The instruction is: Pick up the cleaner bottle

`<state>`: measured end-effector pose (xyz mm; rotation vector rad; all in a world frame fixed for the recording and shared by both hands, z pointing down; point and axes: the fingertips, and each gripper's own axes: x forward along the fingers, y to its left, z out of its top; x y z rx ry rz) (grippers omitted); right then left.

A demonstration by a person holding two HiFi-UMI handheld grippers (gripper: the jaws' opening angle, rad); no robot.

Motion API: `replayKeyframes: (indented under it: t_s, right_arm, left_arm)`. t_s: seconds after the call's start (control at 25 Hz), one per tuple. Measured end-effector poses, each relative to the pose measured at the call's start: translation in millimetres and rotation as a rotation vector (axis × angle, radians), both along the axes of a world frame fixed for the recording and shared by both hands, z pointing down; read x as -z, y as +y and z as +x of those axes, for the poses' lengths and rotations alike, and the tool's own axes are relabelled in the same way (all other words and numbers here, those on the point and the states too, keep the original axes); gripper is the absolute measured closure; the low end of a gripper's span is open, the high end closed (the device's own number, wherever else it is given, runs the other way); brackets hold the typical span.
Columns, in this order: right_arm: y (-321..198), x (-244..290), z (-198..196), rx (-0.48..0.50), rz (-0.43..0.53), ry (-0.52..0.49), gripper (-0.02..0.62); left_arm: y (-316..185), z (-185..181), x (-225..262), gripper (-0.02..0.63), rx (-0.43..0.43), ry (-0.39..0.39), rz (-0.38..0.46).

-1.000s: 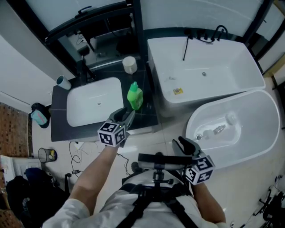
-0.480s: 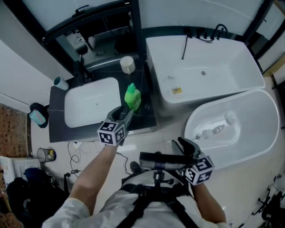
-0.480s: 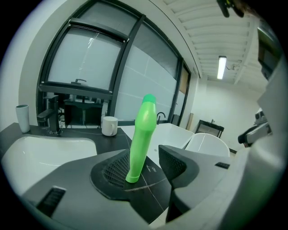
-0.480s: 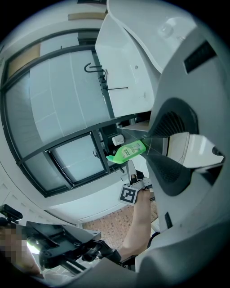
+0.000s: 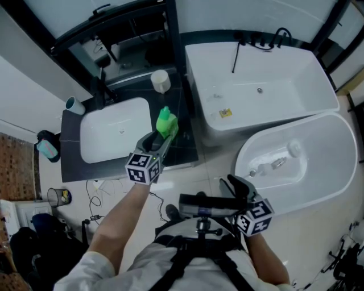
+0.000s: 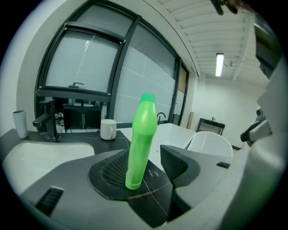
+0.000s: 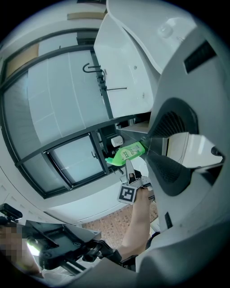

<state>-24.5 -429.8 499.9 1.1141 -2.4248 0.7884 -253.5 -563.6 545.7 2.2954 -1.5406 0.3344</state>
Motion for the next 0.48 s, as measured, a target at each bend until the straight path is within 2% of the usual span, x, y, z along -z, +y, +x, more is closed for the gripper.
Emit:
replayKeyframes:
  t_s: [0.36,0.48]
  right_arm:
    - [-1.0,-4.9,5.4,-0.009,-0.015,0.006,0.469]
    - [-0.7,-6.7,6.4,-0.012,-0.022,0.003,0.469]
  left_arm:
    - [-15.5,5.1,3.7,0.394,-0.004,-0.014,0.024]
    - [-20.1,6.5,2.4,0.394,-0.006,-0.041,0.024]
